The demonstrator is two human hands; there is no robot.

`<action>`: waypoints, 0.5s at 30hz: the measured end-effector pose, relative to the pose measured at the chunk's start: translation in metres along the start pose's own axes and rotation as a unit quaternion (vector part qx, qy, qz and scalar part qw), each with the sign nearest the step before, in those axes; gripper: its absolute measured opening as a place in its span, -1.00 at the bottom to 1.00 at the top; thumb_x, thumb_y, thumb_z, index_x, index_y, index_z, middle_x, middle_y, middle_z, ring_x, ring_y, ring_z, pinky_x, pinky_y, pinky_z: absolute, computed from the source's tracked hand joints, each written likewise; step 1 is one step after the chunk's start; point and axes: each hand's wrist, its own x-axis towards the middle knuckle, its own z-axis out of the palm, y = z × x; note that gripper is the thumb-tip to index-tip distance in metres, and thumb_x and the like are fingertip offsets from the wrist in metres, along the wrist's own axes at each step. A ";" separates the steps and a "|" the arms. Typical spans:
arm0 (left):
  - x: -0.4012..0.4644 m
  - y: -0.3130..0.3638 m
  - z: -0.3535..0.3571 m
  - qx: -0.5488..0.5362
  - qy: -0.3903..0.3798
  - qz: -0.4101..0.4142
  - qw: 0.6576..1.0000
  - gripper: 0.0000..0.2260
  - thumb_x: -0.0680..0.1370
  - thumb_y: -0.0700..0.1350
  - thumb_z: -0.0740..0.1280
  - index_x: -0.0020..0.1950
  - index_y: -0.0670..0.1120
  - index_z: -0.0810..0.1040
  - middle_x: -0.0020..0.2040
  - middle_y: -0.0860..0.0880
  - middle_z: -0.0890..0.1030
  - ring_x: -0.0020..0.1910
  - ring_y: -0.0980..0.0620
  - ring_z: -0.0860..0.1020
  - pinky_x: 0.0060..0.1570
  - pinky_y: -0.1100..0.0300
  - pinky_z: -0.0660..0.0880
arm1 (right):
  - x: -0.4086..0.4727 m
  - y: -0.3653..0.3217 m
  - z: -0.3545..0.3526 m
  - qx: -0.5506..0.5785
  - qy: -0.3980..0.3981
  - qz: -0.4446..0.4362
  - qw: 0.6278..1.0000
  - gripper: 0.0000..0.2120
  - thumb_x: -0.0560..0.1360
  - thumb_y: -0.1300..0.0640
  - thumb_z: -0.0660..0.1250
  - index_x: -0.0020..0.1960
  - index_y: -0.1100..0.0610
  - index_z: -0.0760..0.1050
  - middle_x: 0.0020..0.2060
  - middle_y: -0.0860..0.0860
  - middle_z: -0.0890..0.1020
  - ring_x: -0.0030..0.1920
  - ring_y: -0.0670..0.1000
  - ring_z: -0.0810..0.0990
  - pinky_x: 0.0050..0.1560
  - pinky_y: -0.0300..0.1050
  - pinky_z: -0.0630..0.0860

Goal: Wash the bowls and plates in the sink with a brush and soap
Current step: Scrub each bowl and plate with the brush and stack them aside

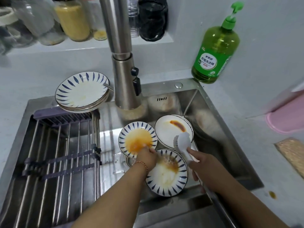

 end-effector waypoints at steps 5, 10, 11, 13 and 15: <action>0.006 0.030 0.009 -0.048 0.003 -0.032 0.998 -0.92 0.49 -0.18 0.30 -0.18 -0.03 0.53 0.04 -0.21 0.66 0.05 -0.20 0.64 0.09 -0.08 0.58 | 0.011 0.015 -0.010 -0.014 -0.002 0.007 1.000 -0.54 0.55 0.16 0.26 0.43 -0.06 0.34 -0.48 -0.07 0.51 -0.63 -0.19 0.43 -0.57 -0.35 0.39; 0.043 0.029 0.028 -0.050 0.001 -0.064 0.997 -0.71 0.49 -0.17 0.28 0.15 -0.28 0.57 0.09 -0.28 0.64 0.09 -0.25 0.61 0.11 -0.11 0.57 | 0.024 0.026 -0.015 -0.032 -0.013 0.015 0.999 -0.53 0.55 0.07 0.25 0.43 -0.15 0.31 -0.57 -0.04 0.53 -0.57 -0.20 0.47 -0.42 -0.29 0.48; 0.051 0.028 0.033 -0.051 -0.002 -0.069 0.996 -0.68 0.47 -0.15 0.29 0.16 -0.29 0.57 0.10 -0.28 0.63 0.10 -0.25 0.61 0.11 -0.10 0.57 | 0.027 0.027 -0.015 -0.030 -0.016 0.015 0.999 -0.53 0.55 0.07 0.25 0.43 -0.15 0.31 -0.57 -0.04 0.52 -0.57 -0.20 0.47 -0.43 -0.30 0.47; 0.048 0.036 0.038 -0.040 0.000 -0.072 0.997 -0.67 0.51 -0.10 0.31 0.16 -0.28 0.57 0.10 -0.25 0.64 0.09 -0.23 0.61 0.13 -0.06 0.56 | 0.030 0.030 -0.015 -0.026 -0.018 0.017 0.999 -0.53 0.55 0.08 0.25 0.43 -0.16 0.31 -0.57 -0.03 0.53 -0.57 -0.19 0.47 -0.44 -0.28 0.46; 0.031 0.051 0.036 -0.016 0.008 -0.067 0.998 -0.68 0.58 -0.06 0.27 0.16 -0.29 0.56 0.11 -0.22 0.63 0.11 -0.19 0.59 0.15 0.03 0.53 | 0.033 0.033 -0.016 -0.020 -0.019 0.023 0.999 -0.52 0.54 0.09 0.25 0.43 -0.16 0.32 -0.55 -0.02 0.53 -0.56 -0.17 0.47 -0.41 -0.21 0.48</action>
